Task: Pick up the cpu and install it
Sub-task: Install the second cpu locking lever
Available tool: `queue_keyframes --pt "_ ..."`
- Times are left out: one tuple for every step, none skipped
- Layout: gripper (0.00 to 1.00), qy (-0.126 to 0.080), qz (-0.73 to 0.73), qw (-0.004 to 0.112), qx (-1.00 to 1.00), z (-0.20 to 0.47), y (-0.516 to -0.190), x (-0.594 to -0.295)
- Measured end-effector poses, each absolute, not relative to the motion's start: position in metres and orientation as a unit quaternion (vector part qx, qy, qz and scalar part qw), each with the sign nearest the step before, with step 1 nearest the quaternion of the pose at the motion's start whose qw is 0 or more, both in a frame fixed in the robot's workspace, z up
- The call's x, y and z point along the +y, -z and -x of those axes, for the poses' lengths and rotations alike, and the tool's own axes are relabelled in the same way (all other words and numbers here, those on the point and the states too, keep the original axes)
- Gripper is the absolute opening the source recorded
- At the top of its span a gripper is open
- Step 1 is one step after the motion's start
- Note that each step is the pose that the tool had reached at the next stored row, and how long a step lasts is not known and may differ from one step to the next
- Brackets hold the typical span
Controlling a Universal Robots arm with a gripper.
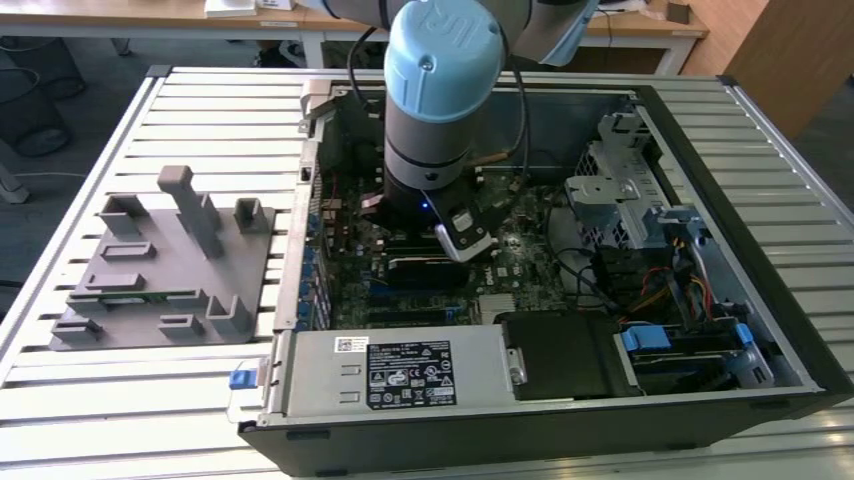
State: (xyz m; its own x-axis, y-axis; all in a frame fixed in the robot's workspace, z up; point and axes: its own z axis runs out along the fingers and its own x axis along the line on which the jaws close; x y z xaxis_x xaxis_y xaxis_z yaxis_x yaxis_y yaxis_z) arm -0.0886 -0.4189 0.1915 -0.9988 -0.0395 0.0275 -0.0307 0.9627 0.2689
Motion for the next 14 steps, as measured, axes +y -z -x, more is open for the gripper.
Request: queue_keyframes --pt "0.11 0.137 -0.018 0.016 -0.990 0.0888 -0.1911 -0.4189" --pt "0.11 0.139 -0.018 0.016 -0.990 0.0891 -0.1908 -0.4189" --pt "0.11 0.141 -0.018 0.016 -0.990 0.0893 -0.1904 -0.4189" --pt "0.11 0.143 -0.018 0.016 -0.989 0.0895 -0.1899 -0.4188" --pt "0.11 0.145 -0.018 0.016 -0.989 0.0897 -0.1896 -0.4188" --pt "0.11 0.147 -0.018 0.016 -0.989 0.0899 -0.1894 -0.4188" --pt "0.11 0.149 -0.018 0.016 -0.989 0.0902 -0.1893 -0.4188" --pt "0.11 0.151 -0.018 0.016 -0.988 0.0904 -0.1890 -0.4188" --pt "0.11 0.152 -0.018 0.016 -0.988 0.0907 -0.1887 -0.4188" --pt "0.11 0.154 -0.018 0.016 -0.988 0.0909 -0.1884 -0.4188" --pt "0.11 0.155 -0.018 0.016 -0.988 0.0911 -0.1882 -0.4188" --pt "0.11 0.157 -0.018 0.016 -0.987 0.0913 -0.1879 -0.4188" --pt "0.11 0.158 -0.018 0.016 -0.987 0.0914 -0.1877 -0.4188" --pt "0.11 0.158 -0.018 0.016 -0.987 0.0914 -0.1877 -0.4188"
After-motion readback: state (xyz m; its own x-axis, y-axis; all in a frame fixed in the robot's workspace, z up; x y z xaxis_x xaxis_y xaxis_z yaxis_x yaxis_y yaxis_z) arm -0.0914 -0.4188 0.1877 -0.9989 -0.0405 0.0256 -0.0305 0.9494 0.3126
